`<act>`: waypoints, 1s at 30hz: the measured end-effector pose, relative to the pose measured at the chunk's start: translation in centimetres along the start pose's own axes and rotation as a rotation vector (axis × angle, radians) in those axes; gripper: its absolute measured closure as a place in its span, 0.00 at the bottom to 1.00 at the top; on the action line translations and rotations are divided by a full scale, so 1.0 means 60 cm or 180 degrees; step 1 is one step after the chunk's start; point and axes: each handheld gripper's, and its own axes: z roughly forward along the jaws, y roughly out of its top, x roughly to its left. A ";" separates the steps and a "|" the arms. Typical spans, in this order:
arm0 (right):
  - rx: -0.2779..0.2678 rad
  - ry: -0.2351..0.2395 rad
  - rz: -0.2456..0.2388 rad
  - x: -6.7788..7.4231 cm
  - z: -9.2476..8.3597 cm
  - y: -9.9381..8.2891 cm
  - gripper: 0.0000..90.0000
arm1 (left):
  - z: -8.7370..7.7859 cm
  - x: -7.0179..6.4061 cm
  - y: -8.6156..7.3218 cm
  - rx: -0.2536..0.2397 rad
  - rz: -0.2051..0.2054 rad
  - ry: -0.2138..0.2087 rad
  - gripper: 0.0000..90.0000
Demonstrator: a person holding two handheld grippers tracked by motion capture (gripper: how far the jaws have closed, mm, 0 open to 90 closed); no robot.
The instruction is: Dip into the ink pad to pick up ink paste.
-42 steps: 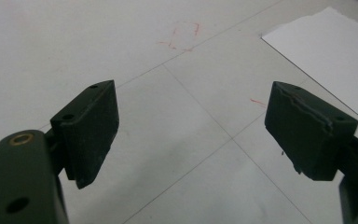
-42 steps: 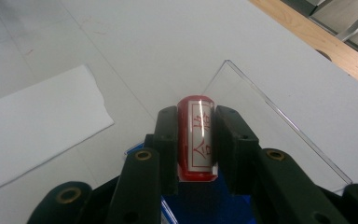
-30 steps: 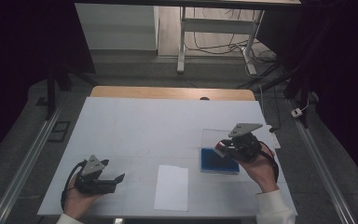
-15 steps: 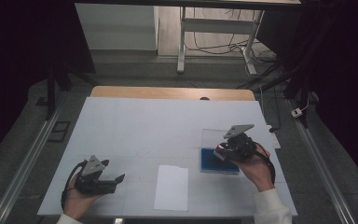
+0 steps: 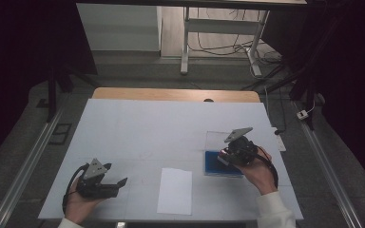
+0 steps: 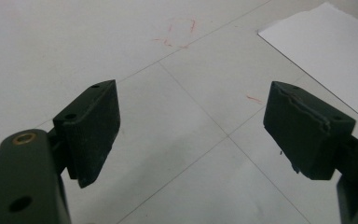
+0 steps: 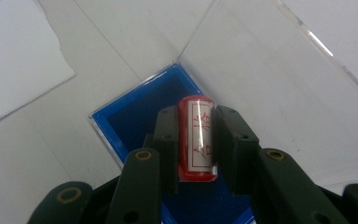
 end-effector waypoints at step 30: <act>0.0248 0.0001 0.0041 -0.004 0.019 0.000 0.78 | 0.003 0.001 -0.002 0.0066 -0.0004 0.0006 0.22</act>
